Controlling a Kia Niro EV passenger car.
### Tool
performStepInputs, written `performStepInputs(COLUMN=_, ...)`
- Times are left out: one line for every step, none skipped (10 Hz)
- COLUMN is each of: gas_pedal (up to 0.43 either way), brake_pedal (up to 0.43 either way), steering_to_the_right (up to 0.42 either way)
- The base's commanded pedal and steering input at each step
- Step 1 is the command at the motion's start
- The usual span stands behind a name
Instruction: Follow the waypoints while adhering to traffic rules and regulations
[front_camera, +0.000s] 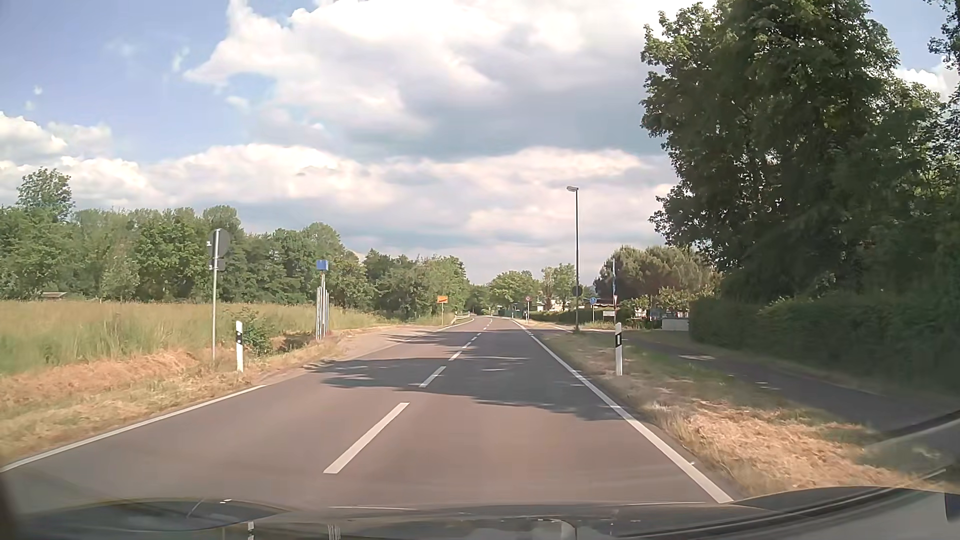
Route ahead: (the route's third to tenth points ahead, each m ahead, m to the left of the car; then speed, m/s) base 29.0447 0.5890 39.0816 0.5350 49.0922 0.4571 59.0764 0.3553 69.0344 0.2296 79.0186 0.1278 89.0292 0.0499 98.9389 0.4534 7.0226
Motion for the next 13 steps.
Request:
performStepInputs(gas_pedal=0.079, brake_pedal=0.000, steering_to_the_right=0.001)
performStepInputs(gas_pedal=0.079, brake_pedal=0.000, steering_to_the_right=0.001)
performStepInputs(gas_pedal=0.079, brake_pedal=0.000, steering_to_the_right=0.002)
performStepInputs(gas_pedal=0.079, brake_pedal=0.000, steering_to_the_right=0.002)
performStepInputs(gas_pedal=0.079, brake_pedal=0.000, steering_to_the_right=0.001)
performStepInputs(gas_pedal=0.079, brake_pedal=0.000, steering_to_the_right=0.002)
performStepInputs(gas_pedal=0.079, brake_pedal=0.000, steering_to_the_right=0.002)
performStepInputs(gas_pedal=0.079, brake_pedal=0.000, steering_to_the_right=0.002)
performStepInputs(gas_pedal=0.079, brake_pedal=0.000, steering_to_the_right=0.002)
performStepInputs(gas_pedal=0.079, brake_pedal=0.000, steering_to_the_right=0.002)
performStepInputs(gas_pedal=0.079, brake_pedal=0.000, steering_to_the_right=0.003)
performStepInputs(gas_pedal=0.079, brake_pedal=0.000, steering_to_the_right=0.003)
performStepInputs(gas_pedal=0.079, brake_pedal=0.000, steering_to_the_right=0.003)
